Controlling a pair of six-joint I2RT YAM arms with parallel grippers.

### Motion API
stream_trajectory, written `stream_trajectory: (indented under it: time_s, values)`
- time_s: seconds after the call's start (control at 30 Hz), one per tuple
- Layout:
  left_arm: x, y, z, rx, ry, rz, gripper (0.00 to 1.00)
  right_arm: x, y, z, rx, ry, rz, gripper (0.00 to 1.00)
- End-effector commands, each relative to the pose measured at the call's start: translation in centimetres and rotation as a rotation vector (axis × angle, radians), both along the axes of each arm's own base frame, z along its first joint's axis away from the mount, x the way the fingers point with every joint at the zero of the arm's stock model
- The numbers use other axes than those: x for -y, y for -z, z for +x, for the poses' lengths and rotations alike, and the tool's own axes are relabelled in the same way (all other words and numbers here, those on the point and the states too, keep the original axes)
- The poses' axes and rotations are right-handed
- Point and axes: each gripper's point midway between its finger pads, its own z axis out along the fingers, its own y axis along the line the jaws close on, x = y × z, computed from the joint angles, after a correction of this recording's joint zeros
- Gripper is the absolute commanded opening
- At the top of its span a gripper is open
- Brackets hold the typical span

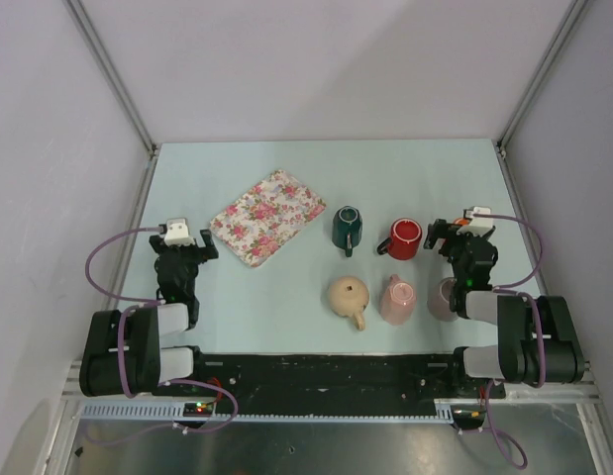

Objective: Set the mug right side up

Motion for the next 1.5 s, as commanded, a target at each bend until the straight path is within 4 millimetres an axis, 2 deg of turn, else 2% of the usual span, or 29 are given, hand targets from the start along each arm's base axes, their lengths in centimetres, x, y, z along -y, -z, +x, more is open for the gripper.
stream_trajectory:
  time_s: [0.0,0.03,0.07,0.1,0.2,0.27,0.33,0.37,0.4,0.43,0.47,0.5,0.53,0.57,0.6,0.63,0.73,0.87,0.93,1.07,1.17,1.37,1.4,1.47]
  values:
    - [-0.4,-2.8,0.8,0.095,-0.023,0.003,0.98,1.2,-1.2,0.1,0.006,0.061,0.002,1.0]
    - [-0.4,-2.8,0.7,0.095,-0.023,0.003,0.98,1.4,-1.4,0.1,-0.023,0.075,0.004,1.0]
    - [-0.4,-2.8,0.8,0.096,-0.024,0.003,0.98,1.6,-3.0,0.3,-0.009,0.082,0.006,1.0]
    - [-0.4,-2.8,0.8,0.096,-0.025,0.003,0.98,1.4,-3.8,0.3,-0.021,0.08,0.021,1.0]
    - [-0.4,-2.8,0.8,0.096,-0.023,0.003,0.98,-0.4,-9.0,0.5,0.029,0.01,0.076,1.0]
    - [-0.4,-2.9,0.8,0.098,-0.024,0.002,0.98,-3.7,-11.4,0.3,0.016,-0.069,0.084,1.0]
    - [-0.5,-2.8,0.8,0.09,-0.033,-0.001,0.98,-6.9,-11.9,-0.3,-0.056,-0.119,0.055,1.0]
    - [-0.8,-3.1,1.0,0.09,-0.048,-0.007,0.98,-8.9,-11.6,-0.7,-0.098,-0.156,0.033,1.0]
    - [-0.9,-2.9,1.2,0.057,-0.051,-0.014,0.98,-10.2,-11.1,-1.1,-0.154,-0.17,0.008,1.0]
    - [-1.2,-4.4,2.3,0.048,-0.043,-0.019,0.98,-12.1,-10.8,-1.5,-0.195,-0.204,-0.013,1.0]
    - [-1.5,-3.0,2.8,-0.098,-0.044,-0.02,0.98,-13.2,-10.0,-2.0,-0.253,-0.214,-0.037,1.0]
    - [-2.2,-5.0,4.6,-0.164,-0.037,0.028,0.98,-14.8,-9.4,-2.3,-0.297,-0.239,-0.059,1.0]
    - [-2.6,-4.4,4.5,-0.31,-0.023,0.049,0.98,-15.7,-8.5,-2.7,-0.345,-0.245,-0.085,0.99]
    - [-2.6,-5.8,5.2,-0.375,0.014,0.06,0.98,-17.0,-7.5,-2.9,-0.383,-0.26,-0.114,0.98]
    - [-2.6,-6.1,4.9,-0.445,0.043,0.05,0.98,-17.7,-6.8,-3.1,-0.409,-0.264,-0.144,0.96]
    - [-2.2,-7.4,4.9,-0.465,0.088,0.041,0.98,-18.8,-6.1,-3.3,-0.432,-0.279,-0.172,0.95]
    - [-0.9,-9.1,3.5,-0.528,0.174,0.007,0.98,-21.3,-4.6,-3.6,-0.486,-0.295,-0.201,0.88]
    - [0.8,-10.3,1.8,-0.559,0.251,-0.034,0.98,-24.3,-2.3,-3.8,-0.542,-0.316,-0.19,0.81]
    - [1.0,-10.8,1.2,-0.568,0.255,-0.038,0.98,-24.9,-1.1,-3.4,-0.572,-0.304,-0.194,0.78]
    - [0.4,-11.4,0.6,-0.592,0.219,-0.035,0.98,-24.7,0.9,-1.9,-0.62,-0.245,-0.209,0.66]
    - [0.4,-11.8,0.5,-0.596,0.214,-0.042,0.98,-25.0,1.8,-0.5,-0.618,-0.249,-0.187,0.6]
    - [1.6,-12.3,0.4,-0.587,0.255,-0.089,0.97,-25.7,3.8,1.5,-0.644,-0.273,-0.175,0.49]
    - [1.7,-12.4,0.4,-0.587,0.262,-0.096,0.96,-25.9,3.9,1.8,-0.643,-0.276,-0.174,0.45]
    - [2.2,-12.7,0.3,-0.584,0.28,-0.115,0.94,-26.0,3.8,2.4,-0.644,-0.278,-0.168,0.24]
